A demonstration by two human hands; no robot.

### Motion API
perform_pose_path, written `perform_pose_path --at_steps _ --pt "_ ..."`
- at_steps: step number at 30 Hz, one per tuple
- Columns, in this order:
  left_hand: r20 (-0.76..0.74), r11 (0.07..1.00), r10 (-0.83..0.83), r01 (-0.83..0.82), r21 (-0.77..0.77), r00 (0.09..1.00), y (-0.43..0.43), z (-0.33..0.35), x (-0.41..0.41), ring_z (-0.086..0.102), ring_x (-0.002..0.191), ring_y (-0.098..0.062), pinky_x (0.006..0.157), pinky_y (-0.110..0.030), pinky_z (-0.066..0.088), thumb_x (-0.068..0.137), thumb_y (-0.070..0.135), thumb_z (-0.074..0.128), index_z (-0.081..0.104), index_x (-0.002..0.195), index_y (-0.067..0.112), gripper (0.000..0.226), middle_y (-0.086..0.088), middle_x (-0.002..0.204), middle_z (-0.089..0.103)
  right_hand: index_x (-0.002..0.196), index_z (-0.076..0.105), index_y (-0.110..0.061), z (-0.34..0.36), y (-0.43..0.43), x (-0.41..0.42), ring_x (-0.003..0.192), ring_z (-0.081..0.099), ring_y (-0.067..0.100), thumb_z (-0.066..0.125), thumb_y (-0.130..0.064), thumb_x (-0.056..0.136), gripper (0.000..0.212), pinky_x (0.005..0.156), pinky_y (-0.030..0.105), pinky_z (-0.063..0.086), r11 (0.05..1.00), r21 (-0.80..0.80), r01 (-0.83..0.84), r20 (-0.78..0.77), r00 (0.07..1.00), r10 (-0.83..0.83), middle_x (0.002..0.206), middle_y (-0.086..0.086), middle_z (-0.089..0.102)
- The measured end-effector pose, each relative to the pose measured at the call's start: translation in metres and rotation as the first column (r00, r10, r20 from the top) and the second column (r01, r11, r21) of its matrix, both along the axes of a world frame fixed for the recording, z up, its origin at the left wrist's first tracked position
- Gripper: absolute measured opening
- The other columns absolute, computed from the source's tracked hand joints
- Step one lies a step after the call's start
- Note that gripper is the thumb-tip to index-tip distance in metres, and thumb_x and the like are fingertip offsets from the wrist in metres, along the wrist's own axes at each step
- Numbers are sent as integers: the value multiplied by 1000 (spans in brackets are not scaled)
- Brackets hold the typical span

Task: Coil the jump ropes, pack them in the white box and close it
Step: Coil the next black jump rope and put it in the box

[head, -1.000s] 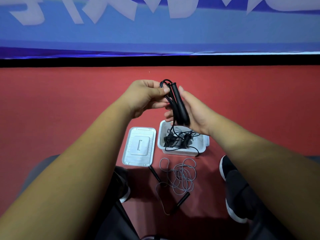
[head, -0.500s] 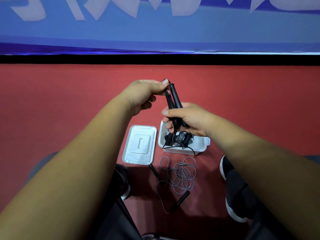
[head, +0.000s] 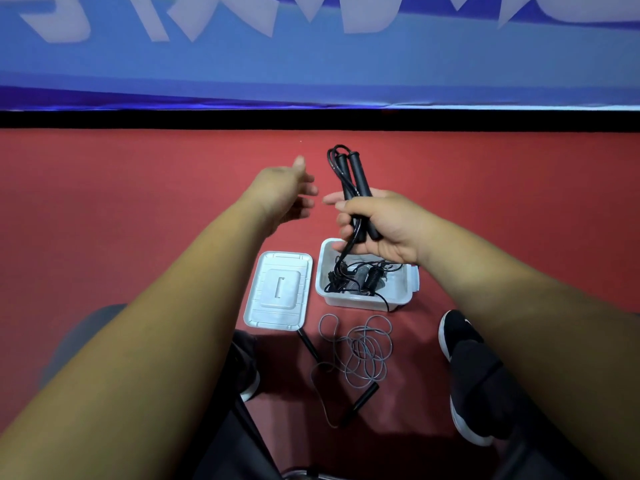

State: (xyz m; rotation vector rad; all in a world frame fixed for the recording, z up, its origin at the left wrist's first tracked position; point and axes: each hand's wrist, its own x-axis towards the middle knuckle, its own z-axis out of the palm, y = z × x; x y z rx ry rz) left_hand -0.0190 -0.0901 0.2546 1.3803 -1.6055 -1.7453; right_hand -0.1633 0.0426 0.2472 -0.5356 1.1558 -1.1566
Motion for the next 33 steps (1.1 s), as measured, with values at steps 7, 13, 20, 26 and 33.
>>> perform_pose_path --at_steps 7,13,20,26,33 --pt "-99 730 -660 667 149 745 30 -31 -3 59 135 -20 110 -33 48 106 -5 43 56 145 19 48 -6 138 68 126 64 -15 31 -6 -15 53 35 8 66 -14 103 23 56 23 43 976 -63 208 176 965 -194 66 -1 46" --pt "-101 639 -764 769 14 637 39 -19 -7 66 125 -20 107 -27 48 104 5 57 67 133 5 31 -17 129 71 130 66 -5 42 -2 -34 55 40 9 63 -7 103 26 54 27 48 934 -124 336 199 930 -309 69 0 49" --pt "83 696 -717 717 39 692 45 -2 -14 75 82 -26 68 -27 57 104 26 63 75 112 5 25 -17 88 71 127 67 0 37 2 -44 64 66 17 65 -7 103 25 73 47 65 827 -214 521 93 853 -513 72 4 60" --pt "66 547 -834 802 239 548 36 -8 -2 69 111 -25 86 -27 61 102 4 63 70 113 11 16 -14 118 76 133 60 2 38 0 -59 72 74 26 65 -6 104 31 75 52 65 754 -191 629 184 777 -602 78 10 66" --pt "232 764 -630 644 18 741 31 -8 -5 70 75 -24 69 -33 59 95 -5 62 67 109 1 16 -22 97 77 134 61 -8 36 0 -61 97 79 38 63 -11 106 28 86 55 64 796 -178 579 132 815 -563 101 20 78"
